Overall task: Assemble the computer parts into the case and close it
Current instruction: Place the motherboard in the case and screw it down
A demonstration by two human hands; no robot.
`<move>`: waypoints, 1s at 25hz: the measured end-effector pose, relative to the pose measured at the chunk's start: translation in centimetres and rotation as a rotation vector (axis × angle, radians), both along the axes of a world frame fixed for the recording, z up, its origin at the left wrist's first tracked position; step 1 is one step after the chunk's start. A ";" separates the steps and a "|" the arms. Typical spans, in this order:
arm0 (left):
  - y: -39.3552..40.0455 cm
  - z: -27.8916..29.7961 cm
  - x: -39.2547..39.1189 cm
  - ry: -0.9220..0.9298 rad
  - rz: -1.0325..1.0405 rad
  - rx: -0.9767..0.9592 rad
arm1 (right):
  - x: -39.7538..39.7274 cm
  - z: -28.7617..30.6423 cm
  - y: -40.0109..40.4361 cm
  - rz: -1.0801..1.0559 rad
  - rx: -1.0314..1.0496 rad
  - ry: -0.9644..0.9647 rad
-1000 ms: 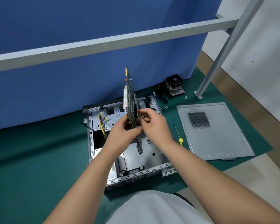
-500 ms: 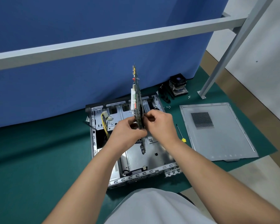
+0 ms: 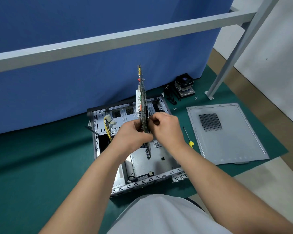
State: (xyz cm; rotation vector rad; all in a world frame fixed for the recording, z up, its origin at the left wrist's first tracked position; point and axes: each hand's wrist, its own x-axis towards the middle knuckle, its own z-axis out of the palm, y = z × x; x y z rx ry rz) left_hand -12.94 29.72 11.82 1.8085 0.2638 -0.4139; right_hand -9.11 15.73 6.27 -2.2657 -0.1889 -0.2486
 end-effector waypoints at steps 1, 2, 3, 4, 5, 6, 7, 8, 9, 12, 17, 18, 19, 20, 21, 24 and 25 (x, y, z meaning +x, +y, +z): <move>0.0 0.0 0.0 0.005 0.008 0.000 | 0.0 0.0 0.1 -0.005 -0.012 -0.009; 0.0 0.0 0.0 0.011 0.014 0.000 | 0.0 0.1 0.2 -0.012 -0.024 -0.015; 0.0 0.1 0.0 0.016 0.017 0.000 | 0.1 0.1 0.3 -0.018 -0.033 -0.016; 0.0 0.0 0.0 0.019 0.020 -0.001 | 0.1 0.2 0.4 -0.021 -0.041 -0.012; 0.0 0.0 0.0 0.017 0.022 -0.005 | 0.0 0.2 0.5 -0.021 -0.045 -0.010; 0.0 0.0 0.0 0.015 0.024 -0.010 | 0.0 0.3 0.5 -0.022 -0.049 -0.009; -0.1 -0.1 -0.1 0.011 0.026 -0.012 | -0.1 0.3 0.5 -0.021 -0.055 -0.010; -0.1 -0.1 -0.1 0.006 0.029 -0.012 | -0.1 0.4 0.5 -0.020 -0.062 -0.009; -0.1 -0.2 -0.2 0.001 0.033 -0.008 | -0.1 0.5 0.4 -0.018 -0.070 -0.007; -0.3 -0.2 -0.3 0.004 0.038 -0.002 | -0.2 0.8 0.4 -0.004 -0.091 0.002; -0.6 0.0 -0.4 0.023 0.020 -0.001 | -0.3 1.2 0.1 0.009 -0.151 0.023; -0.6 0.0 -0.4 0.022 0.016 -0.002 | -0.3 1.3 0.0 0.016 -0.167 0.020; -0.6 0.0 -0.4 0.022 0.014 -0.004 | -0.4 1.4 -0.1 0.029 -0.181 0.014; -0.6 0.0 -0.3 0.023 0.012 -0.012 | -0.4 1.5 -0.2 0.045 -0.192 0.009; -0.6 -0.1 -0.3 0.024 0.010 -0.024 | -0.4 1.5 -0.2 0.059 -0.203 0.007; -0.4 -0.1 -0.5 0.028 0.013 -0.048 | -0.5 1.4 -0.2 0.073 -0.199 0.024; -0.4 -0.2 -0.5 0.028 0.017 -0.055 | -0.5 1.3 -0.2 0.075 -0.184 0.033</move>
